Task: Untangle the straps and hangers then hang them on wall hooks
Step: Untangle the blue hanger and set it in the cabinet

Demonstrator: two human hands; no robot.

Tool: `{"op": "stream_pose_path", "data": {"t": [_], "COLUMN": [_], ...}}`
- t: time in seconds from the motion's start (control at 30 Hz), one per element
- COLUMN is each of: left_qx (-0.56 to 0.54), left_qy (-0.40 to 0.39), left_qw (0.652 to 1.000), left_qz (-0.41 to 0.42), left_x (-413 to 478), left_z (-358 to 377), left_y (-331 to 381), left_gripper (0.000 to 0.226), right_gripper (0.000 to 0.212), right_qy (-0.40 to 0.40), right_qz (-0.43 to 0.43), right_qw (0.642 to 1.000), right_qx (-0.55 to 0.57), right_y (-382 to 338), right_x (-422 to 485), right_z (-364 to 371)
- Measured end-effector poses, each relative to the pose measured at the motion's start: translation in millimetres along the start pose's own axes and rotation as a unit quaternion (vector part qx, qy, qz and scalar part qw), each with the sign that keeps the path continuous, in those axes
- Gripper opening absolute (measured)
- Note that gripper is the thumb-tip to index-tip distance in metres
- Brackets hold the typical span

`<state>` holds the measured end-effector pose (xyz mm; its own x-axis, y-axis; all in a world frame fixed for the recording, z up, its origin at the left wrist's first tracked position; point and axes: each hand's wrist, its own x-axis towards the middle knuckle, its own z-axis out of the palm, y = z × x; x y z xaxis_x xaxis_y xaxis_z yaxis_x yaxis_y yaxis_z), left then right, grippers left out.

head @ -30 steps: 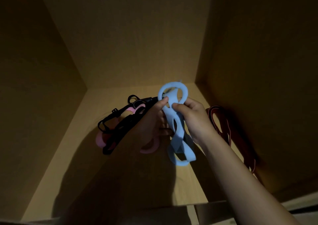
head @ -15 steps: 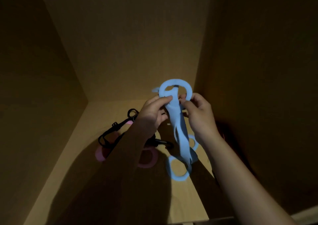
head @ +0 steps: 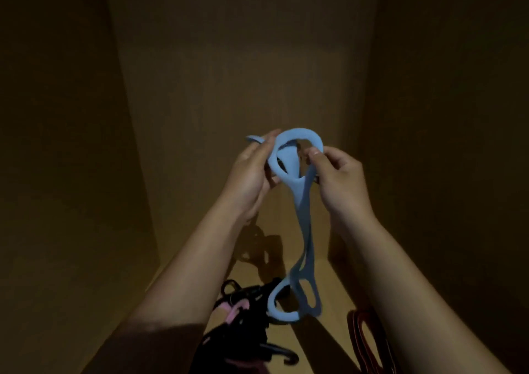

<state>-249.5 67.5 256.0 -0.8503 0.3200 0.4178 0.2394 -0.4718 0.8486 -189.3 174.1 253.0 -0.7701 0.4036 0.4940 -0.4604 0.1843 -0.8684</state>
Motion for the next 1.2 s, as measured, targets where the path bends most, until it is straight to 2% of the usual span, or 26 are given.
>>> {"op": "stream_pose_path", "data": {"t": [0.13,0.27,0.33,0.4,0.5,0.6,0.73,0.9,1.0,1.2], "left_qx": [0.036,0.115,0.134,0.113,-0.018,-0.109,-0.123,-0.152,-0.157,-0.135], "left_qy": [0.024,0.009,-0.004,-0.03,-0.065,-0.064,-0.05,-0.069,-0.059,-0.049], "left_qw": [0.999,0.993,0.991,0.993,0.997,0.989,0.987,0.983,0.982,0.986], "left_qz": [0.024,0.034,0.019,0.0,-0.042,-0.071,-0.086,-0.082,-0.082,-0.084], "left_x": [12.6,12.4,9.2,2.9,-3.7,-5.7,-9.2,-14.5,-15.9,-18.2], "left_z": [2.5,-0.7,-4.1,-5.1,-7.8,-13.1,-10.4,-3.9,-1.8,0.0], "left_y": [22.9,18.4,11.7,5.5,1.1,-1.2,-4.9,-2.8,-0.6,1.1], "left_gripper": [0.034,0.024,0.027,0.026,0.029,0.031,0.032,0.034,0.032,0.034], "right_gripper": [0.019,0.018,0.018,0.018,0.02,0.018,0.017,0.016,0.011,0.015], "right_qy": [-0.024,-0.062,-0.074,-0.071,-0.05,-0.063,-0.087,-0.048,-0.023,0.0], "right_qz": [-0.02,0.025,0.045,0.057,0.056,0.026,0.018,0.031,0.007,-0.018], "right_qw": [0.999,0.984,0.978,0.98,0.986,0.982,0.983,0.994,0.998,0.999], "right_qx": [0.016,0.166,0.191,0.178,0.148,0.174,0.161,0.091,0.06,0.029], "right_y": [-16.9,-23.2,-23.9,-20.9,-14.7,-14.8,-18.5,-12.7,-9.2,-3.9], "right_x": [10.8,15.7,17.2,17.6,16.4,14.3,10.5,8.4,8.5,9.8], "right_z": [0.4,2.0,3.3,6.0,7.1,3.7,4.2,5.1,3.8,2.1]}}
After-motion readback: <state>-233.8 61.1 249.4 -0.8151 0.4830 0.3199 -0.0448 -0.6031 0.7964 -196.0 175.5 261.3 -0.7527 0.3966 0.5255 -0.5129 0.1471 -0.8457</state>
